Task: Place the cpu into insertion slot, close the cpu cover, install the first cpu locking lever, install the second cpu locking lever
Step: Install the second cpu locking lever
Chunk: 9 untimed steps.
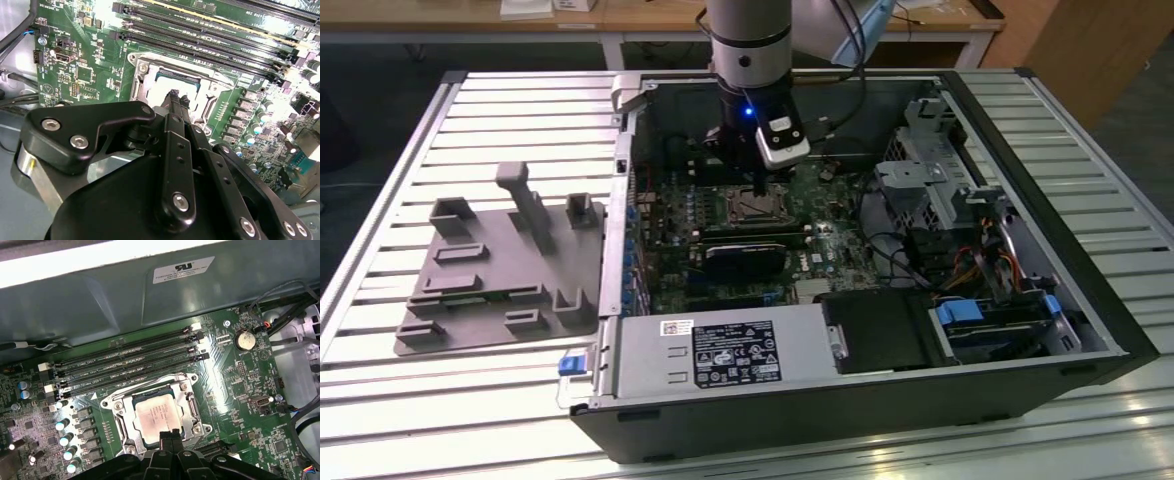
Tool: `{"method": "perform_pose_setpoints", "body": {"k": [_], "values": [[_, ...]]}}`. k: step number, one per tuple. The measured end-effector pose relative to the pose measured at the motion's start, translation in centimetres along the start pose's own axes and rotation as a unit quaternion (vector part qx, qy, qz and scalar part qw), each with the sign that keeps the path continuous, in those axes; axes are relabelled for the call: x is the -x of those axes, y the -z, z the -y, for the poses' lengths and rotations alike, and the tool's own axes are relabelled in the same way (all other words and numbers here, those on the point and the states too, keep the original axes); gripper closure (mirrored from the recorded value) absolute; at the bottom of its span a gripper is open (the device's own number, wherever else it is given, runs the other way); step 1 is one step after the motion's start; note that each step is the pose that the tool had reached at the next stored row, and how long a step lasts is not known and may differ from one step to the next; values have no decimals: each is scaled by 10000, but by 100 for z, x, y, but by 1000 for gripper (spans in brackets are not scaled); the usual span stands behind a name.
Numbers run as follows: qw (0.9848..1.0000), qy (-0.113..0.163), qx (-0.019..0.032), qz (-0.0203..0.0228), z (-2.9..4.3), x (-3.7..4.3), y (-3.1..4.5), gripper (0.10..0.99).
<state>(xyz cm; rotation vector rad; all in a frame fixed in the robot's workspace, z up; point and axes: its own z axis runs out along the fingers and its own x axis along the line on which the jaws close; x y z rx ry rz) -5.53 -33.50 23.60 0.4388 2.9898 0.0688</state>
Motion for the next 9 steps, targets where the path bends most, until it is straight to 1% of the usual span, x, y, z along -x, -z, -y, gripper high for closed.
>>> {"method": "perform_pose_setpoints", "body": {"k": [4,9], "values": [[10000,0,0,0,29,9,1,984],[10000,0,0,0,102,31,3,984]]}}
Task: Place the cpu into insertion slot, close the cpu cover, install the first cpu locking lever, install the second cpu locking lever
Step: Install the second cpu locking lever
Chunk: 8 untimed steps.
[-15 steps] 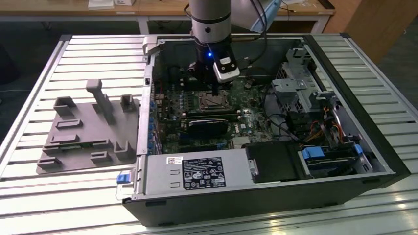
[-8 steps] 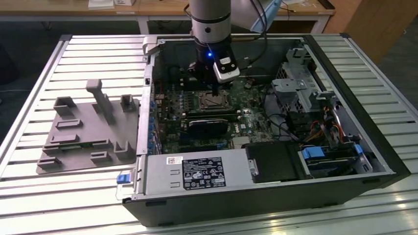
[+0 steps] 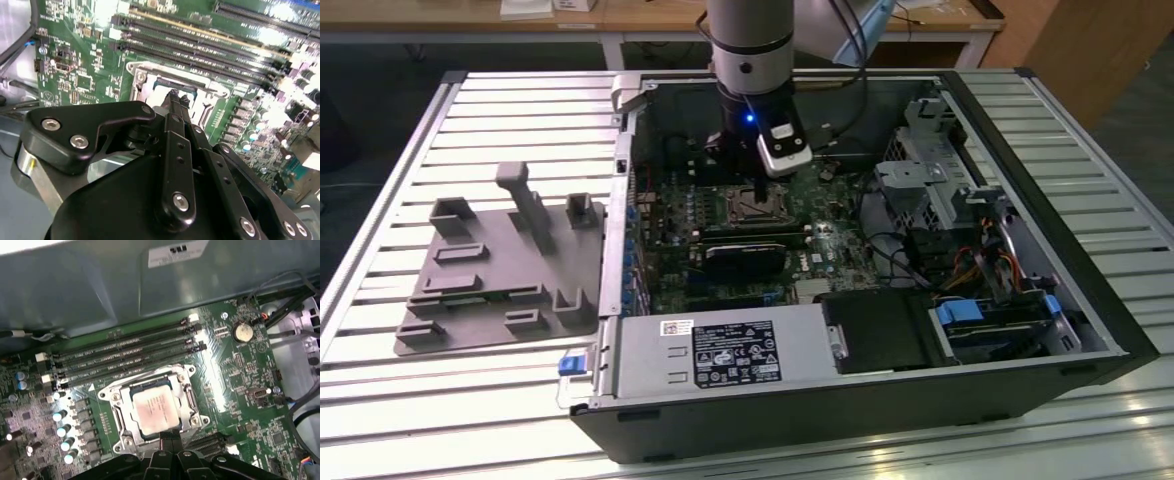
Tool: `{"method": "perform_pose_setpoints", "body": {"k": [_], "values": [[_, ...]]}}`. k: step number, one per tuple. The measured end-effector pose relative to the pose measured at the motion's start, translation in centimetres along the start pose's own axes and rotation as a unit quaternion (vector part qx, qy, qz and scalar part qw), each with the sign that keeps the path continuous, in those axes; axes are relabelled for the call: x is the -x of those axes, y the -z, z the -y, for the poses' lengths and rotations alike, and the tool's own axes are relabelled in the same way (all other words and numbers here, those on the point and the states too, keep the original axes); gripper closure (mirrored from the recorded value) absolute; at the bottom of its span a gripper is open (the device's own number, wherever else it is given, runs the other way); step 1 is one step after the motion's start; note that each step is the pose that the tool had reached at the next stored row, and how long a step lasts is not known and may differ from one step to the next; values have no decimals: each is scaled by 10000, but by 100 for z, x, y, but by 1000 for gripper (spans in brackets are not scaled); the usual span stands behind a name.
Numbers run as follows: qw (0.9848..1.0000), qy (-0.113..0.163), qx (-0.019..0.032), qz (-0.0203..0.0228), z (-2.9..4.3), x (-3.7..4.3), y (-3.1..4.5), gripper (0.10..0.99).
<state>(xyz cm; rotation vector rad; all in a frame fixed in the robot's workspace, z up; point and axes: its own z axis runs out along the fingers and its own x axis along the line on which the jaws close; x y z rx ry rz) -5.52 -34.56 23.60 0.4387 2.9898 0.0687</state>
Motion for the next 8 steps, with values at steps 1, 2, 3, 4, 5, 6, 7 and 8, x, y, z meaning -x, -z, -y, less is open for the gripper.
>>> {"method": "perform_pose_setpoints", "body": {"k": [1,2,3,4,5,6,7,8], "values": [[10000,0,0,0,16,5,0,984],[10000,0,0,0,33,10,1,984],[10000,0,0,0,47,14,1,984],[10000,0,0,0,57,17,1,984],[10000,0,0,0,65,20,2,984],[10000,0,0,0,70,21,2,984],[10000,0,0,0,73,22,2,984],[10000,0,0,0,78,23,2,984]]}}
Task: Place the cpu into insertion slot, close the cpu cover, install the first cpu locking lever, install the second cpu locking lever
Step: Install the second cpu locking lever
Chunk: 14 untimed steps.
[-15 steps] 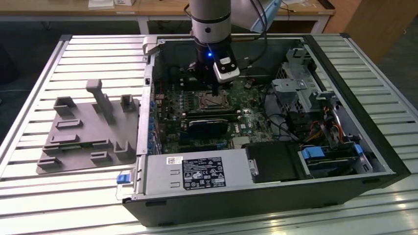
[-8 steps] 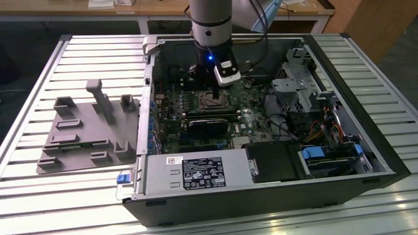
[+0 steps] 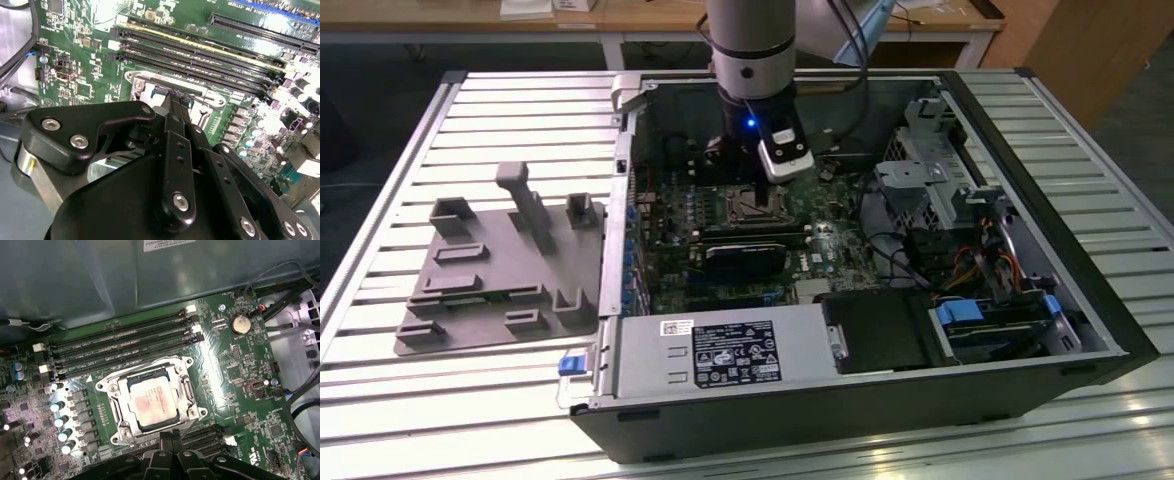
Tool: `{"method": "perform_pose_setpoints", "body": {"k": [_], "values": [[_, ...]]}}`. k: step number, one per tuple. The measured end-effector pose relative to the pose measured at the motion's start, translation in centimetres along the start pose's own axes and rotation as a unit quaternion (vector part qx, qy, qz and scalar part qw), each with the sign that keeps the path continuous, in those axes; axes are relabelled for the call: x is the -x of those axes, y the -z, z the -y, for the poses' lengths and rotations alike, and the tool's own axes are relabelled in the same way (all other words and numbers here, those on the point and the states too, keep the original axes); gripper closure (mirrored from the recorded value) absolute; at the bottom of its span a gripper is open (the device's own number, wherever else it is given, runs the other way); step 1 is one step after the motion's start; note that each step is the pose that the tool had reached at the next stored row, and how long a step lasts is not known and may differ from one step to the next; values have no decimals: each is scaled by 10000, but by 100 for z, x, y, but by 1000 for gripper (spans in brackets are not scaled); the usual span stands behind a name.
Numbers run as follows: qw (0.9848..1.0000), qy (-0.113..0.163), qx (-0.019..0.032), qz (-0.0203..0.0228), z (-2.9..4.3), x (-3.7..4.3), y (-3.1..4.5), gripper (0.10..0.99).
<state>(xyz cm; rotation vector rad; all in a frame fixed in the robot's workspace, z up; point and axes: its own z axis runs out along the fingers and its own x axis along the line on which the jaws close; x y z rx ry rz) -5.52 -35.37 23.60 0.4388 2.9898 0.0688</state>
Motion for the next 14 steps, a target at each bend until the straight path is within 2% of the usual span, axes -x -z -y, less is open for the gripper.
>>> {"method": "perform_pose_setpoints", "body": {"k": [7,14], "values": [[10000,0,0,0,59,17,-1,984],[10000,49,2,-13,110,6,-44,984]]}}
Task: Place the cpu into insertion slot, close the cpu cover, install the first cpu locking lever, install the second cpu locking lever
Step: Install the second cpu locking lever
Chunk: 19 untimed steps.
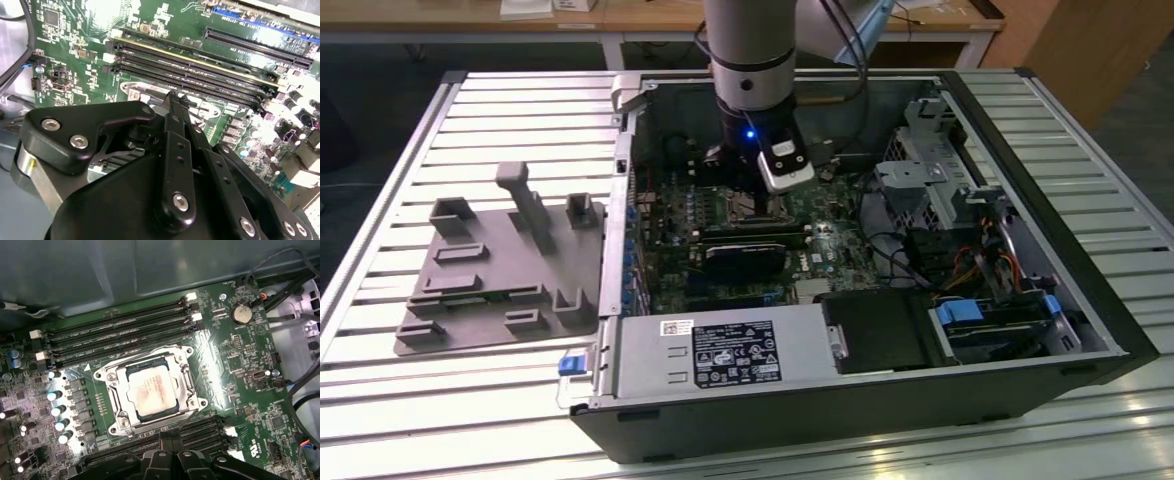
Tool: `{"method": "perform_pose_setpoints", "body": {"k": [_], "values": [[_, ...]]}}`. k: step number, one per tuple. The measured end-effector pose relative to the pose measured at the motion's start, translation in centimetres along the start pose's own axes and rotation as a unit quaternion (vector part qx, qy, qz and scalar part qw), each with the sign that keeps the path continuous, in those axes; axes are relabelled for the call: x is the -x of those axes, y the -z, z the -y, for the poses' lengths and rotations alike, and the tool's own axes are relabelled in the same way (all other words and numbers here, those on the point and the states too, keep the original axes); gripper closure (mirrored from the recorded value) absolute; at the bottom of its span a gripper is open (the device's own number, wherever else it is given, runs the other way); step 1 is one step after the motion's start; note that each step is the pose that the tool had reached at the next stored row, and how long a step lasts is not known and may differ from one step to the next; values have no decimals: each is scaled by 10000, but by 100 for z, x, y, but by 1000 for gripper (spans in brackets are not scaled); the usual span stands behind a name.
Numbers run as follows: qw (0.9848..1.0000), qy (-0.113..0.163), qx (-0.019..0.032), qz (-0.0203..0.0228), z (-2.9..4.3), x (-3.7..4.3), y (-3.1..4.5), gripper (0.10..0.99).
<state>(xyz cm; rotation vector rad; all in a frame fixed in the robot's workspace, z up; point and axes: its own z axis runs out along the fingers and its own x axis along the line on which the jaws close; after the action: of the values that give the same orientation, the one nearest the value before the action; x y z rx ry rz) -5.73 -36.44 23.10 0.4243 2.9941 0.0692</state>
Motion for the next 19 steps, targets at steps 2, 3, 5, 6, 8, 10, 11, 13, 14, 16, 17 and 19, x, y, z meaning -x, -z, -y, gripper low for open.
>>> {"method": "perform_pose_setpoints", "body": {"k": [2,3,5,6,8,10,11,13,14,16,17,19], "values": [[10000,40,1,-11,6,-13,-11,984],[10000,56,2,-15,10,-21,-16,984],[10000,89,4,-23,17,-39,-29,984],[9999,106,4,-27,21,-47,-35,984],[9999,137,6,-33,33,-67,-48,984],[9999,164,9,-36,49,-89,-65,984],[9998,178,11,-38,57,-97,-75,984],[9998,202,13,-41,75,-112,-95,984],[9998,214,14,-42,85,-116,-105,984],[9997,233,15,-44,103,-122,-122,984],[9997,244,17,-45,112,-125,-129,984],[9996,264,29,-49,128,-129,-138,984]]}}
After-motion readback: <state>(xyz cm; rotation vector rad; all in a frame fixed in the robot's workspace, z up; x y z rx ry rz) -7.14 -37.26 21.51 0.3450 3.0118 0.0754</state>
